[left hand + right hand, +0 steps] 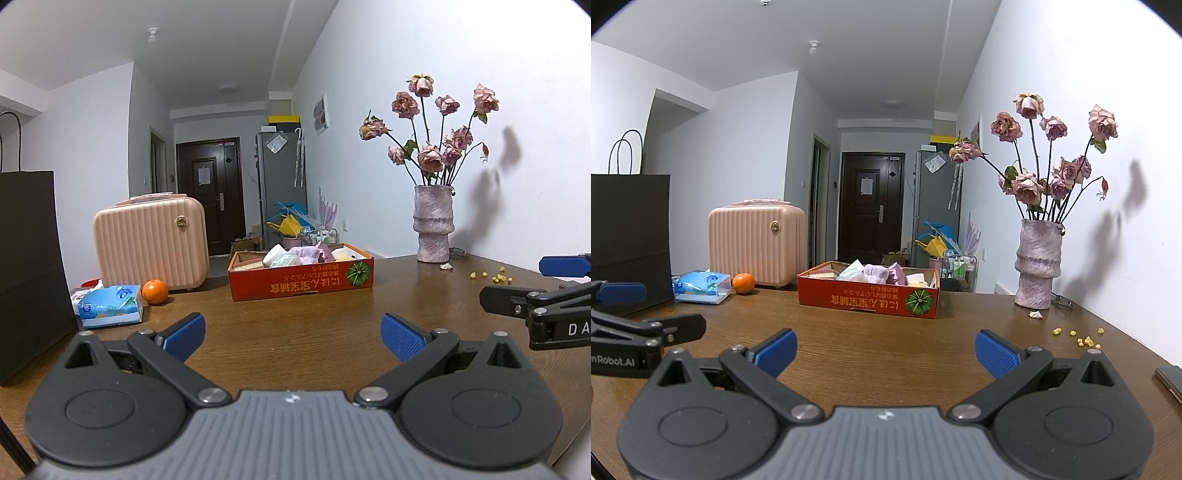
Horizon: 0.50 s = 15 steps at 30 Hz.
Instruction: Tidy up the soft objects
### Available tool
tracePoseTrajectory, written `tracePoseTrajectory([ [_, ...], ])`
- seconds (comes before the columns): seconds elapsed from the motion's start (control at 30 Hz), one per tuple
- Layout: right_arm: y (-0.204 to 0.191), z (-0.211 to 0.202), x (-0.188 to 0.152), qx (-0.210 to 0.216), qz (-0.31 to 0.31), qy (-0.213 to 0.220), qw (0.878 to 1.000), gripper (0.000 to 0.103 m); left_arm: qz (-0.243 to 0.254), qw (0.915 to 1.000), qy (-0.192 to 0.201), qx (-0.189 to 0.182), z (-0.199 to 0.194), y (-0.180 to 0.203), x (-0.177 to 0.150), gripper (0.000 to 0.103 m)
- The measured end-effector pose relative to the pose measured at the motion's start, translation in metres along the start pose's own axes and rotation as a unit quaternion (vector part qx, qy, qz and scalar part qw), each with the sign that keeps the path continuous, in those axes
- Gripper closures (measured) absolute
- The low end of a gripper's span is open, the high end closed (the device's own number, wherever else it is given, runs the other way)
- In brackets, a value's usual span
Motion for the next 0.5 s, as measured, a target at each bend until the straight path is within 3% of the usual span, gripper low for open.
tracePoseTrajectory([
  [0.5,0.0014,0.0003,0.0005,-0.001,0.000,-0.002,1.000,0.000,-0.004,1.0000,0.002,0.005,0.0009,-0.0032,-0.0031,0.000],
])
Point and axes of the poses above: each gripper's, at about its wrist camera, not at the fingertips, and z roughly the way its jaws point, y to its right, x to its top, the point moved 1 cm from there along z, roughly the way its jaws point, and after that the axes turned 1 degree about -y, right-handed, at the moved point
